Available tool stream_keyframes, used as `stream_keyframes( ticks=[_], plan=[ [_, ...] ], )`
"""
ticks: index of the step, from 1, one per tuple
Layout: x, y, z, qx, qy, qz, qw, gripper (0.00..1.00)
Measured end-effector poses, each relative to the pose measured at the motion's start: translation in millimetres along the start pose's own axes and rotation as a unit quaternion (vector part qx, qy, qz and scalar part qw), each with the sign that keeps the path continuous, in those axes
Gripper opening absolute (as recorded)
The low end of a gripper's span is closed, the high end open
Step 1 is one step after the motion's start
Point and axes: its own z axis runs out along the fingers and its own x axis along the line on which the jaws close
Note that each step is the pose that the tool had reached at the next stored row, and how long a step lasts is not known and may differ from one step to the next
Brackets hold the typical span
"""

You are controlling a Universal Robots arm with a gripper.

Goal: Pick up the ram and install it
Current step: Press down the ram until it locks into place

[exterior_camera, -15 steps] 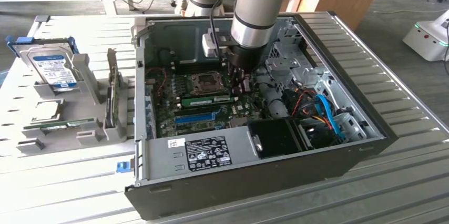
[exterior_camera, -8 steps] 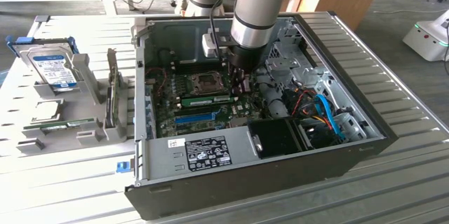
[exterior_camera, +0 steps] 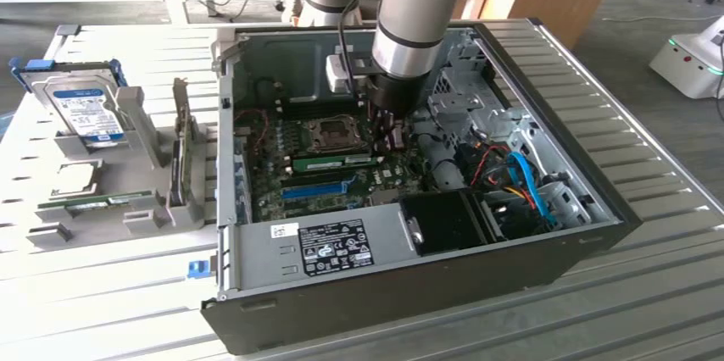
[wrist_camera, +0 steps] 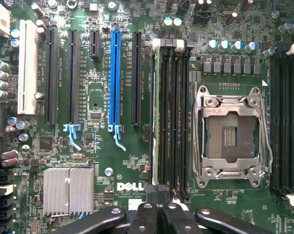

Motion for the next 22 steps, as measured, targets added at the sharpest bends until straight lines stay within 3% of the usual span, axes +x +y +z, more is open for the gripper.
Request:
stream_keyframes(
  ticks=[14, 22],
  plan=[
    [-0.1, 0.0, 0.2, 0.0000, -0.0001, 0.000, 1.0000, 0.11],
    [-0.5, 0.2, -10.1, -0.0004, 0.0000, 0.000, 1.0000, 0.11]
  ],
)
